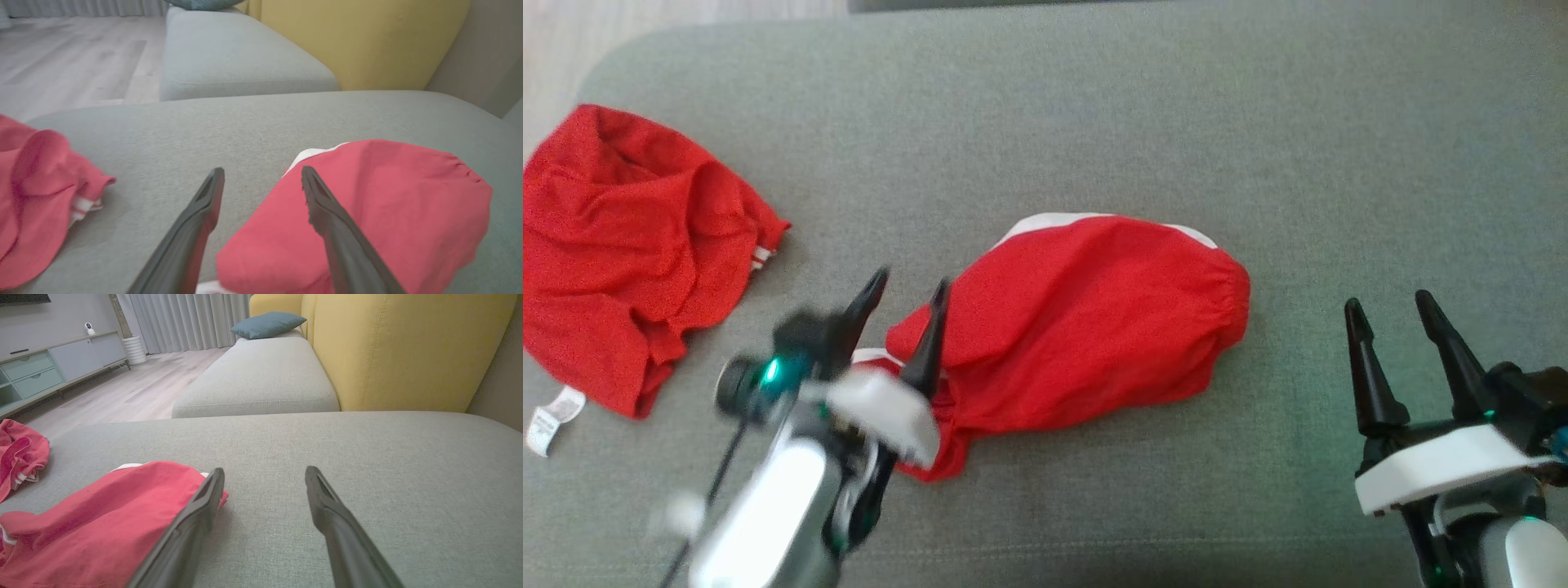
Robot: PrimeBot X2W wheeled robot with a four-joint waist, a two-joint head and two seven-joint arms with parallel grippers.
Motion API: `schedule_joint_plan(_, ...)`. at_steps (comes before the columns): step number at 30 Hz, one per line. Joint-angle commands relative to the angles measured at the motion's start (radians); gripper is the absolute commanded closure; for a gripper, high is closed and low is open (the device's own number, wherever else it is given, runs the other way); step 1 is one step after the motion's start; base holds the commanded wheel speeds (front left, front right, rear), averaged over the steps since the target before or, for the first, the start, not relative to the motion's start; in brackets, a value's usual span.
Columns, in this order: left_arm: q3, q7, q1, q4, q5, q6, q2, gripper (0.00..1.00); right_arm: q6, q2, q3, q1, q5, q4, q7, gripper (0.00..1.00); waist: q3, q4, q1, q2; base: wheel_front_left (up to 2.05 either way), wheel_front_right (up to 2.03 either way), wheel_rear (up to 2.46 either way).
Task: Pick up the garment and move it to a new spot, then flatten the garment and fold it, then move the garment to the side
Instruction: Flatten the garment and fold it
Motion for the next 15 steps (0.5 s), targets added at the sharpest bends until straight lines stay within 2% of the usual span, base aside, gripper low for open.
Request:
schedule_joint_plan(1,0.023,0.038,-0.102,0.010,-0.020,-0.032,0.001,0.00,0.008,-0.015,0.028,-0.044,0.005,-0.040,-0.001,0.00,0.026,-0.009,0.0000,0.0000,0.00,0.00,0.00)
schedule_joint_plan(7,-0.020,0.174,-0.262,0.244,-0.074,-0.147,-0.032,0.00,0.008,-0.017,0.042,-0.069,0.014,-0.027,-0.010,0.00,0.071,-0.045,0.0000,0.0000,0.00,0.00,0.00)
schedule_joint_plan(13,-0.043,0.229,-0.342,0.418,-0.091,-0.199,-0.051,0.00,0.008,-0.015,0.041,-0.080,0.020,-0.010,-0.021,0.00,0.088,-0.072,0.0000,0.0000,0.00,0.00,0.00)
schedule_joint_plan(14,-0.044,0.227,-0.352,0.440,-0.094,-0.204,-0.054,0.15,0.008,-0.014,0.040,-0.081,0.021,-0.007,-0.024,0.00,0.089,-0.076,0.0000,0.0000,0.00,0.00,0.00)
schedule_joint_plan(15,-0.043,0.209,-0.363,0.453,-0.094,-0.208,-0.055,0.86,0.008,-0.013,0.039,-0.082,0.022,-0.005,-0.026,0.00,0.091,-0.079,0.0000,0.0000,0.00,0.00,0.00)
